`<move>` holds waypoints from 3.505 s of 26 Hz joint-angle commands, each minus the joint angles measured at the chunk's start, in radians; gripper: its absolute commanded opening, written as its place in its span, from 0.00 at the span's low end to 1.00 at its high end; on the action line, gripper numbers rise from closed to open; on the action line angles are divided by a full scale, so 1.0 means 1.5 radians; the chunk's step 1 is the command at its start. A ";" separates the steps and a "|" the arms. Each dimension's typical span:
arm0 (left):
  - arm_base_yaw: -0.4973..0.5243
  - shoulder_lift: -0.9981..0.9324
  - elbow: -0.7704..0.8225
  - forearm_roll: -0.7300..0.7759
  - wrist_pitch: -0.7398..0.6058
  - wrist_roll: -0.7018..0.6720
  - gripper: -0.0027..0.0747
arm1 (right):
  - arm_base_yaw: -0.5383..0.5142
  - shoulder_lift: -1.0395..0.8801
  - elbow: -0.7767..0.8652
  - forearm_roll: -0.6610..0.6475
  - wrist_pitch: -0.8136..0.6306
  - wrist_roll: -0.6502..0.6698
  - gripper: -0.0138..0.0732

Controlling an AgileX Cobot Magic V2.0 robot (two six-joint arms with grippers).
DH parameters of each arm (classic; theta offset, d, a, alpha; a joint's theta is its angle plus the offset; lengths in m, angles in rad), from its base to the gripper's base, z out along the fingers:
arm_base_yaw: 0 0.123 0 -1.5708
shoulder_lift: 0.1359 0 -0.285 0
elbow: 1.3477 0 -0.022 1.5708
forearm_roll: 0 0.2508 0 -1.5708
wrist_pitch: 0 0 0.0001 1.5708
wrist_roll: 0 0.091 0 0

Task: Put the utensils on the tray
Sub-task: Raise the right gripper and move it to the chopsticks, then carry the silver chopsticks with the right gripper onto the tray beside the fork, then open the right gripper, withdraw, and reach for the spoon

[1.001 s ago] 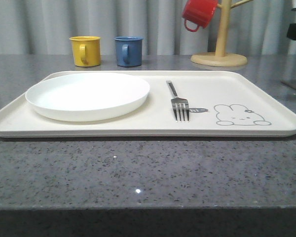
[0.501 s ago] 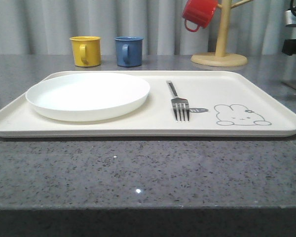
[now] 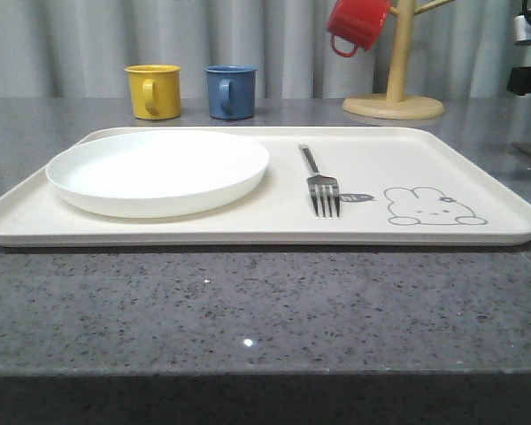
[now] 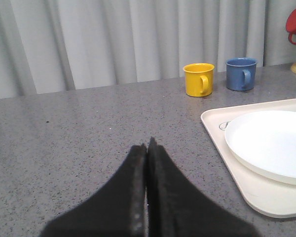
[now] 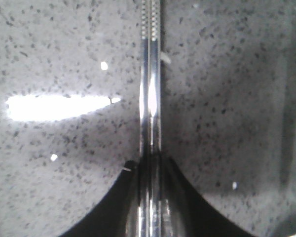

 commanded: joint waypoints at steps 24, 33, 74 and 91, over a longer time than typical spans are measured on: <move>0.000 0.008 -0.017 -0.004 -0.061 -0.008 0.01 | 0.279 0.002 -0.095 0.030 0.010 0.224 0.16; 0.000 0.008 -0.017 -0.004 -0.061 -0.008 0.01 | 0.279 0.023 -0.095 0.040 -0.026 0.256 0.16; 0.000 0.008 -0.017 -0.004 -0.061 -0.008 0.01 | -0.081 -0.015 -0.095 -0.082 0.058 -0.055 0.61; 0.000 0.008 -0.017 -0.004 -0.061 -0.008 0.01 | -0.108 0.036 -0.095 -0.028 0.027 -0.089 0.52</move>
